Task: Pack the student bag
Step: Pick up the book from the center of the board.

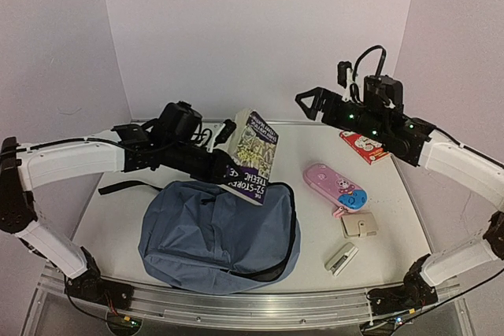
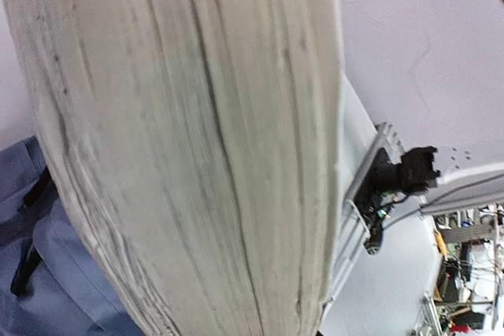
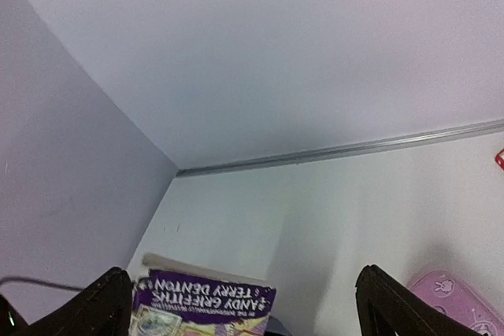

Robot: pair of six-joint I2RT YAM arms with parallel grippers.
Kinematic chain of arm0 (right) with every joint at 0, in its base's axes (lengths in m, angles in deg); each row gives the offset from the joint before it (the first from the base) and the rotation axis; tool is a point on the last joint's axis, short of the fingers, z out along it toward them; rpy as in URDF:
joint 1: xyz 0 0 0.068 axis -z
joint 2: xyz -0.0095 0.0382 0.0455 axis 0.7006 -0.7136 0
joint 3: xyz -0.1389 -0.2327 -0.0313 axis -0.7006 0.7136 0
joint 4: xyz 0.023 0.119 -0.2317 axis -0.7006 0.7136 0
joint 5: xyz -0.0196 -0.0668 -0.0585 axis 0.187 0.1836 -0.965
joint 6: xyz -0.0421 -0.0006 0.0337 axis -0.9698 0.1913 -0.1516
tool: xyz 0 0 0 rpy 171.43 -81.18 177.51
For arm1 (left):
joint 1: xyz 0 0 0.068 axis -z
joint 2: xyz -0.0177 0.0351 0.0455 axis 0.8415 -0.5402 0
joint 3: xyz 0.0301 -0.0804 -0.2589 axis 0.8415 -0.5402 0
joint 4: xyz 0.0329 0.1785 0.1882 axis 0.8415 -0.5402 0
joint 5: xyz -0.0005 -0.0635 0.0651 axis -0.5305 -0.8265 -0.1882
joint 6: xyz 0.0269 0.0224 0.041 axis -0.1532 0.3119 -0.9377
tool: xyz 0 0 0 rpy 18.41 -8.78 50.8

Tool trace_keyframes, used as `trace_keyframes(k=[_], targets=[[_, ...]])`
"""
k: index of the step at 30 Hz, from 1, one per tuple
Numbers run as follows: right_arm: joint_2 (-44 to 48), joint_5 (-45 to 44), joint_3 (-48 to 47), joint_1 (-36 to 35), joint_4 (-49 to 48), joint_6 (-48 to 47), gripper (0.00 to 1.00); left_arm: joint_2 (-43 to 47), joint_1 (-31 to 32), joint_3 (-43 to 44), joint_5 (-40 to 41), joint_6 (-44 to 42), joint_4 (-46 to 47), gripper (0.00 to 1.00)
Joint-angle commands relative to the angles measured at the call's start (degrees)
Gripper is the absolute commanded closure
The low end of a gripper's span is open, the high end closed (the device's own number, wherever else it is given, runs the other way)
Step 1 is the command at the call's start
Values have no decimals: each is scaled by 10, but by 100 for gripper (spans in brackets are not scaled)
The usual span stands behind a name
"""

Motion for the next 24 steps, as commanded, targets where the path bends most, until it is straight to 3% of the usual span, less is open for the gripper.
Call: trace_keyframes(k=[1,5,9,20,24], targets=[[54,276,27,-6,6,-124,2,92,-16,-7,-169,-37,40,100],[50,390,7,-6,62,-151,2,116,-19,10,-274,-67,-28,100],[31,444,-20,-5,116,-175,2,110,-19,29,-368,-83,-82,100],[-45,546,-60,-6,197,-182,2,100,-15,34,-454,-98,-95,100],[-63,635,-55,-6,198,-192,5,84,-12,51,-458,-117,-122,100]])
